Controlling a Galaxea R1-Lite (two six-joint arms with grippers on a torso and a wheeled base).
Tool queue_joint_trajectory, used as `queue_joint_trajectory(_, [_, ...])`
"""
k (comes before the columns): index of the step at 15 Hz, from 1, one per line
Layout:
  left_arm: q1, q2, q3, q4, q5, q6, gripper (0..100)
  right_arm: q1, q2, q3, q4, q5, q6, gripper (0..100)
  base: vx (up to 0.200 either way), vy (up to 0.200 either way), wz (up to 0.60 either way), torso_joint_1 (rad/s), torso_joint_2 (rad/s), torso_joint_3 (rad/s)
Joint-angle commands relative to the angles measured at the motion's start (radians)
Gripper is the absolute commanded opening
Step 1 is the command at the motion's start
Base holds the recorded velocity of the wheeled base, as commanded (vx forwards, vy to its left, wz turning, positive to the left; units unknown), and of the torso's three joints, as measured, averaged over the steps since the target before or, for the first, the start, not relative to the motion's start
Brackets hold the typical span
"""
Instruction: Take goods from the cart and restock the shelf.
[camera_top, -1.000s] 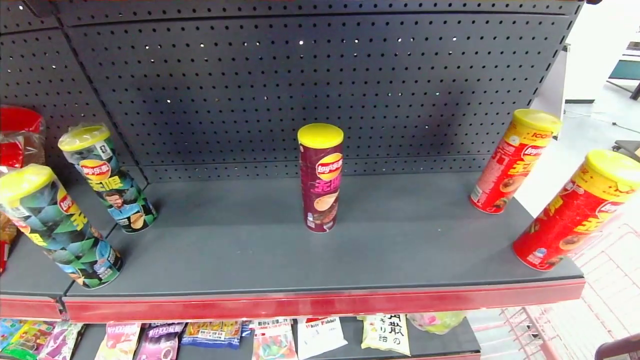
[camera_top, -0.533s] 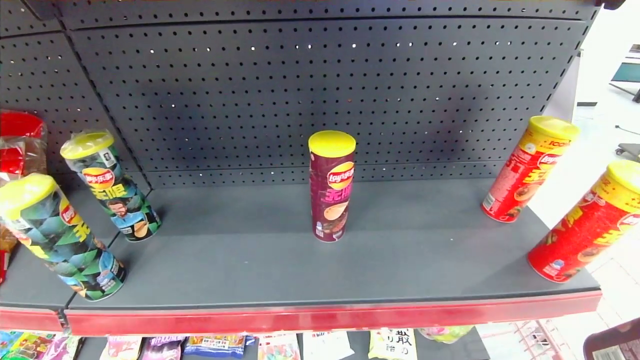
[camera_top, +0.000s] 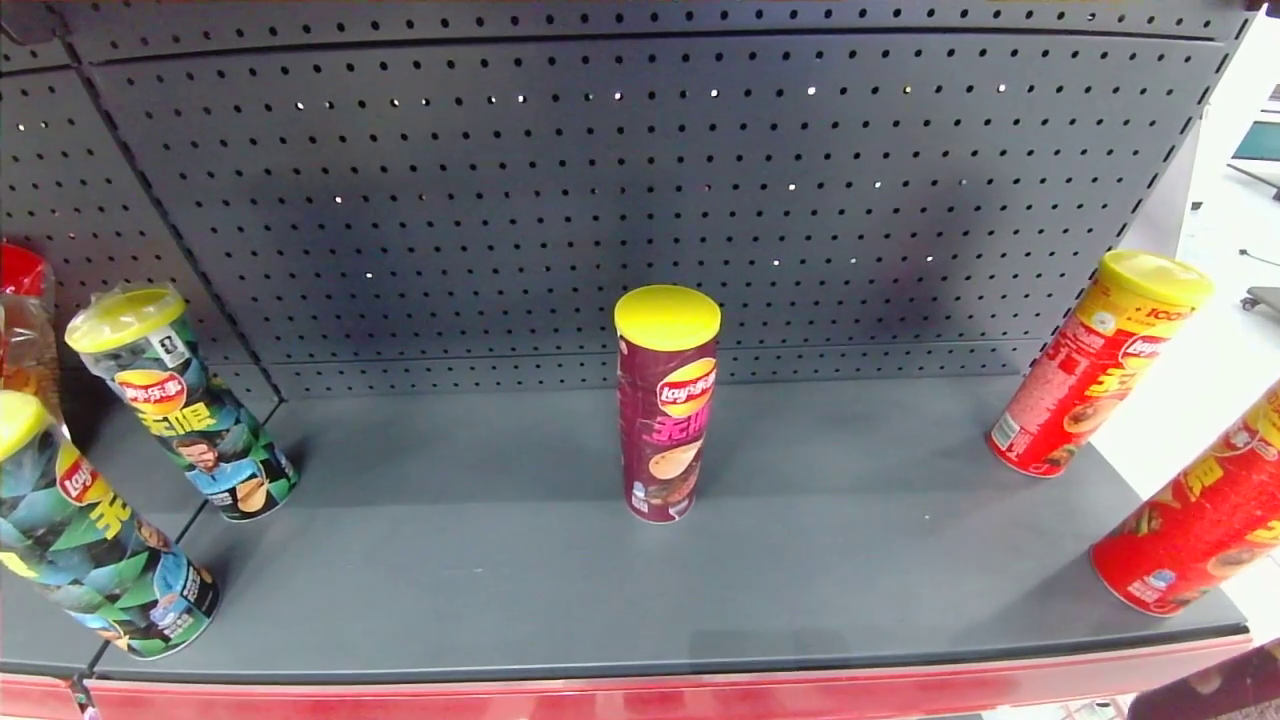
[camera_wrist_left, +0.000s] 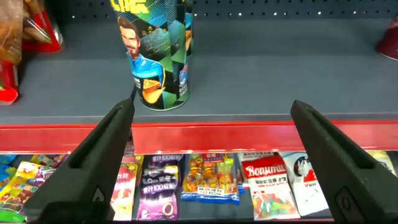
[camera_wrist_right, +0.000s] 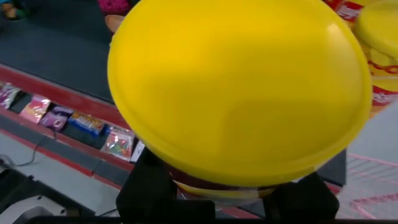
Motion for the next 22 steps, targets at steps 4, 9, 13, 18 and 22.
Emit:
queue_joint_trajectory(4, [-0.004, 0.015, -0.041, -0.006, -0.136, 0.038, 100, 0.004, 0.023, -0.006, -0.006, 0.058, -0.002, 0, 0.000, 0.000, 0.00, 0.000, 0.00, 0.000])
queue_joint_trajectory(9, [-0.176, 0.794, -0.523, -0.054, -0.462, 0.149, 100, 0.059, 0.123, -0.023, -0.029, 0.078, -0.005, 0, 0.000, 0.000, 0.00, 0.000, 0.00, 0.000])
queue_joint_trajectory(13, [-0.341, 1.263, -0.629, -0.325, -0.492, 0.144, 100, 0.071, 0.207, -0.043, -0.109, 0.075, -0.005, 0, 0.000, 0.000, 0.00, 0.000, 0.00, 0.000])
queue_joint_trajectory(18, [-0.473, 1.556, -0.828, -0.385, -0.495, 0.135, 100, 0.068, 0.212, -0.035, -0.112, 0.072, 0.001, 0, 0.000, 0.000, 0.00, 0.000, 0.00, 0.000])
queue_joint_trajectory(22, [-0.516, 1.711, -0.972, -0.403, -0.498, 0.136, 100, 0.067, 0.214, -0.036, -0.114, 0.072, 0.004, 0, 0.000, 0.000, 0.00, 0.000, 0.00, 0.000])
